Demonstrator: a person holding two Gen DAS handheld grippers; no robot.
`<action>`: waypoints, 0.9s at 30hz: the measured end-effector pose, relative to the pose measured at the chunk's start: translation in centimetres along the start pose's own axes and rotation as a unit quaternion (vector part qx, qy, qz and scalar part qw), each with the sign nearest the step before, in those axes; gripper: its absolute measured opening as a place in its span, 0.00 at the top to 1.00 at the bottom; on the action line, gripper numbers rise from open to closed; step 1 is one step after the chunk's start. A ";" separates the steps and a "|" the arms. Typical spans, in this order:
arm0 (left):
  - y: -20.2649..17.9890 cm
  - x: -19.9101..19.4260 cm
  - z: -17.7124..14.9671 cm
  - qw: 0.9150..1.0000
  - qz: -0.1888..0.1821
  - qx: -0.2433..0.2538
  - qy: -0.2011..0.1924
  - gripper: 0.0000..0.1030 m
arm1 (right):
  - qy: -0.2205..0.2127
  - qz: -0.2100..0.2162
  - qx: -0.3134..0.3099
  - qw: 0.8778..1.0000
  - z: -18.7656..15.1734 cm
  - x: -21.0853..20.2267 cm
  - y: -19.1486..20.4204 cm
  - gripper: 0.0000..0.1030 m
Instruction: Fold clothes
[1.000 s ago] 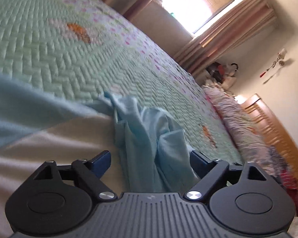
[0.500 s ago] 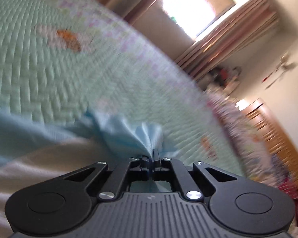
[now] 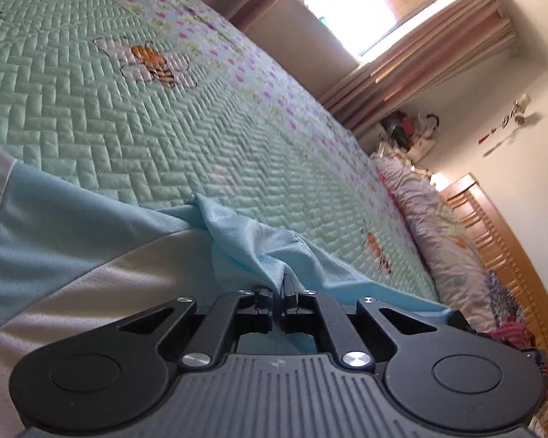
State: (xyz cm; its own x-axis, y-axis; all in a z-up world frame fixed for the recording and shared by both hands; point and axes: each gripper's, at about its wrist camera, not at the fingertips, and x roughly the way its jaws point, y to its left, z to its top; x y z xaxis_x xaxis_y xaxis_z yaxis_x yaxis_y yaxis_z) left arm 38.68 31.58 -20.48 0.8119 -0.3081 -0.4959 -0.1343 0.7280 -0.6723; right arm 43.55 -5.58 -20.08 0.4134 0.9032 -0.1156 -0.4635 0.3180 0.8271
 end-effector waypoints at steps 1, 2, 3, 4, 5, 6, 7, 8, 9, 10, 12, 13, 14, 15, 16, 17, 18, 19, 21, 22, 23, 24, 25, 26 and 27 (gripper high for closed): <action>0.0 0.2 0.1 1.000 0.003 0.006 0.004 0.97 | 0.019 0.000 -0.014 1.000 -0.2 0.4 0.3 0.97; 0.0 0.3 0.2 1.000 0.005 0.011 0.009 0.96 | 0.041 -0.001 -0.031 0.999 -0.4 0.6 0.8 0.95; 0.1 0.4 0.2 1.000 0.002 0.015 0.014 0.92 | 0.061 -0.007 -0.054 0.997 -0.7 0.7 1.7 0.95; 0.1 0.4 0.3 1.000 0.000 0.019 0.019 0.89 | 0.073 -0.013 -0.077 0.994 -1.0 0.5 2.6 0.93; 0.1 0.4 0.3 0.999 -0.003 0.023 0.024 0.87 | 0.080 -0.020 -0.093 0.992 -1.1 0.2 3.4 0.92; 0.2 0.4 0.3 0.999 -0.003 0.028 0.028 0.83 | 0.080 -0.027 -0.100 0.991 -1.0 -0.2 4.0 0.86; 0.3 0.3 0.2 0.999 -0.002 0.029 0.029 0.80 | 0.075 -0.041 -0.109 0.990 -0.9 -0.7 4.6 0.74; 0.4 0.3 0.2 0.999 0.000 0.030 0.030 0.78 | 0.060 -0.071 -0.119 0.989 -0.8 -1.4 5.0 0.68; 0.6 0.2 0.1 0.999 0.002 0.028 0.030 0.73 | 0.047 -0.111 -0.130 0.984 -0.7 -1.8 5.4 0.58; 0.8 -0.2 0.1 0.999 0.006 0.021 0.027 0.66 | 0.042 -0.152 -0.141 0.977 -0.7 -2.1 5.7 0.54; 1.1 -1.0 -0.1 1.000 0.015 0.006 0.021 0.52 | 0.029 -0.182 -0.145 0.972 -0.6 -2.4 5.7 0.54; 1.3 -1.3 -0.2 1.000 0.019 -0.001 0.018 0.50 | 0.014 -0.168 -0.131 0.977 -0.3 -2.7 5.5 0.53; 1.3 -1.8 -0.3 1.000 0.021 -0.007 0.013 0.50 | 0.003 -0.149 -0.118 0.982 0.0 -2.8 5.2 0.53; 1.1 -2.5 -0.3 1.000 0.016 -0.006 0.005 0.50 | 0.000 -0.124 -0.106 0.987 0.1 -2.8 5.0 0.53; 0.5 -3.2 -0.5 1.000 0.004 -0.005 -0.005 0.49 | 0.004 -0.103 -0.098 0.990 0.0 -2.5 4.7 0.53; -0.3 -3.8 -0.6 1.000 -0.017 0.000 -0.015 0.47 | 0.012 -0.088 -0.093 0.992 0.0 -2.0 4.5 0.53; -1.1 -3.8 -0.8 0.999 -0.035 0.007 -0.017 0.38 | 0.022 -0.078 -0.086 0.993 -0.1 -1.3 4.2 0.53; -1.9 -3.3 -1.1 0.999 -0.048 0.014 -0.010 0.29 | 0.033 -0.072 -0.079 0.994 -0.2 -0.4 3.8 0.53; -3.4 -1.9 -1.7 0.997 -0.066 0.027 0.011 0.22 | 0.069 -0.068 -0.076 0.992 -0.7 1.5 2.9 0.52; -3.6 -0.4 -2.4 0.997 -0.047 0.034 0.044 0.22 | 0.093 -0.071 -0.081 0.990 -1.1 2.4 2.4 0.52; -3.6 1.1 -3.1 0.996 -0.024 0.040 0.077 0.22 | 0.116 -0.079 -0.085 0.987 -1.7 3.4 1.9 0.52; -3.0 2.4 -3.9 0.993 0.010 0.040 0.106 0.22 | 0.140 -0.091 -0.084 0.982 -2.4 4.5 1.2 0.51; -2.3 3.4 -4.6 0.991 0.034 0.036 0.122 0.29 | 0.167 -0.116 -0.085 0.975 -3.0 5.7 0.3 0.51; -1.8 3.3 -5.0 0.993 0.028 0.035 0.108 0.28 | 0.189 -0.147 -0.091 0.967 -3.6 6.6 -0.6 0.51; -1.4 3.2 -5.3 0.994 0.023 0.035 0.099 0.27 | 0.195 -0.161 -0.094 0.963 -3.9 6.9 -1.0 0.56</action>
State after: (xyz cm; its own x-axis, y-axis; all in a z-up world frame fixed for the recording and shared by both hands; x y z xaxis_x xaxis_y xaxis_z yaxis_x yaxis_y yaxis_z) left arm 38.45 26.37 -23.99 0.6772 -0.3833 -0.6281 -0.1228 0.7827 -0.6102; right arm 43.84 1.50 -23.78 0.2510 0.7775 -0.5767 -0.5095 0.6127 0.6042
